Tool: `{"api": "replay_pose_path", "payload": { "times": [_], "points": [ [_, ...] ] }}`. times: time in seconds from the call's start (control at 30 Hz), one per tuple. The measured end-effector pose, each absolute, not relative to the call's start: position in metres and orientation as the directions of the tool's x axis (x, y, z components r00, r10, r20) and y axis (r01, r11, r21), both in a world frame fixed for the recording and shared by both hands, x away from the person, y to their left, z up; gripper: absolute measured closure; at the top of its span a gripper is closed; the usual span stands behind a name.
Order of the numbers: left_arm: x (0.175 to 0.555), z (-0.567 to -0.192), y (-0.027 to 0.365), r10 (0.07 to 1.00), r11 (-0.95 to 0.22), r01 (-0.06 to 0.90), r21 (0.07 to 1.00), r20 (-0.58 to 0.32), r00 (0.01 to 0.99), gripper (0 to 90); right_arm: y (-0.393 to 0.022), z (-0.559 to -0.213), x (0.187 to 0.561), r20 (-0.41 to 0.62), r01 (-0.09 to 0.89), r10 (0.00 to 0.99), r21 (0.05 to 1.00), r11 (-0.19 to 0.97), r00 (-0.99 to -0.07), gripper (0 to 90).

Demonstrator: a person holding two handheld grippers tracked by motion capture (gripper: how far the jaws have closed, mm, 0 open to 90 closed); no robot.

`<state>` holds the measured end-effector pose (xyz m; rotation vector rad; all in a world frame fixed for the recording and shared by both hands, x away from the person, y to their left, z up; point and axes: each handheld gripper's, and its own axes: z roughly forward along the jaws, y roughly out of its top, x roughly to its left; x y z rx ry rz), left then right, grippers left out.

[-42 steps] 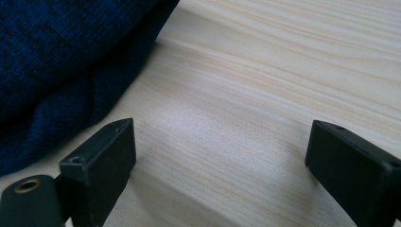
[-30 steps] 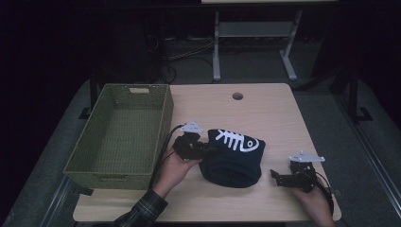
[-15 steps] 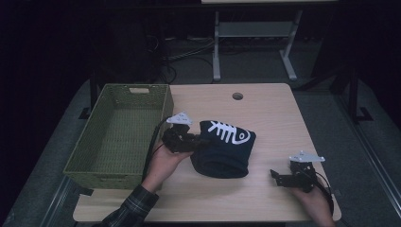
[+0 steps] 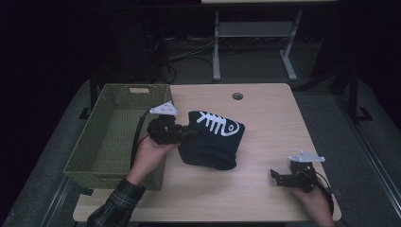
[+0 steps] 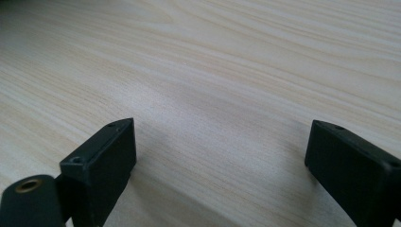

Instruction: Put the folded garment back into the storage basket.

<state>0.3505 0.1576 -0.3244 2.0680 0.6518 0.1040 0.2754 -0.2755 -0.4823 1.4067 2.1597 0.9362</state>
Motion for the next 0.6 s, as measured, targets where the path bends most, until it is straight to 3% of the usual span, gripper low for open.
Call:
{"api": "replay_pose_path", "payload": {
  "times": [0.6],
  "points": [
    [0.354, -0.292, 0.211, 0.534, -0.37, 0.389, 0.844, -0.15, 0.832, 72.5, -0.276, -0.482, 0.275, 0.03, 0.645, 0.912, 0.716, 0.266, -0.41, 9.4]
  ]
}}
